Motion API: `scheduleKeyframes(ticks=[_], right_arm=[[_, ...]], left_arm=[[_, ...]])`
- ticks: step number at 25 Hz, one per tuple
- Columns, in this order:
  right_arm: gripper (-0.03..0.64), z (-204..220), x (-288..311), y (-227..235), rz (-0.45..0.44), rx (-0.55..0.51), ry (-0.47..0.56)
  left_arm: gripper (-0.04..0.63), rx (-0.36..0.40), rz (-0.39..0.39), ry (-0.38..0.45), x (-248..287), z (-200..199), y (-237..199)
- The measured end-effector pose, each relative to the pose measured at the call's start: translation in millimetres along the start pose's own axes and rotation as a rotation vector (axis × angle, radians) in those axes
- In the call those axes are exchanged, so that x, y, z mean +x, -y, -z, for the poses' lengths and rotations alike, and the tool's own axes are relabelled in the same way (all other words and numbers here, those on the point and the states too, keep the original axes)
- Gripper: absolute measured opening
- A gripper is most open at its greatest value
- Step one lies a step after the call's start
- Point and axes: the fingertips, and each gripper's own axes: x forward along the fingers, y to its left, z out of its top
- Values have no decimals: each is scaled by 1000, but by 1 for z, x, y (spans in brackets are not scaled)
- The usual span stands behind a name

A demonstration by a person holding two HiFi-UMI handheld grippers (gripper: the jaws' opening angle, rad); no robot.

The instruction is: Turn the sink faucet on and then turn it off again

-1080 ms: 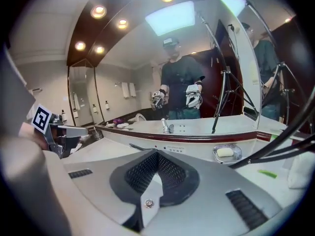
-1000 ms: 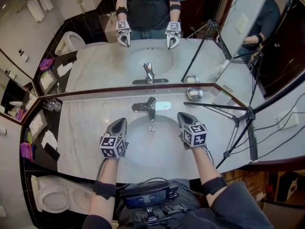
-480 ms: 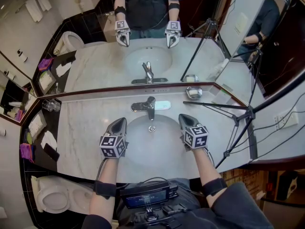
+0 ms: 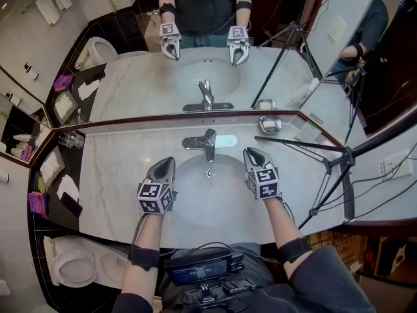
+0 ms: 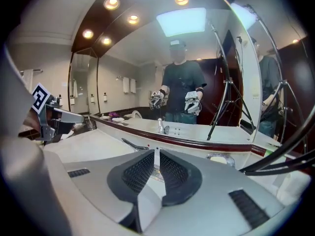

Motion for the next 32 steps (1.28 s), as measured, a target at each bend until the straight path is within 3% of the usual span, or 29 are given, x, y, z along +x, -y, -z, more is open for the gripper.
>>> scheduleKeyframes(ticks=[7,16,23,32], right_arm=[[146,-14,40,-34,-77,-294,-47],[229,-5,97,-85,-194,-797,-106],[249,3,132,-106,-254,-969,-144],[210,19,156,-115,-274,-1052,-202]], left_arm=[[-6,2,-11,-9,1,2,-5],[-6,-6,-19,-8,3,2,-13],[-6,-10,-29,0,3,0,-20],[-6,-23,-48,-14,-2,9,-30]])
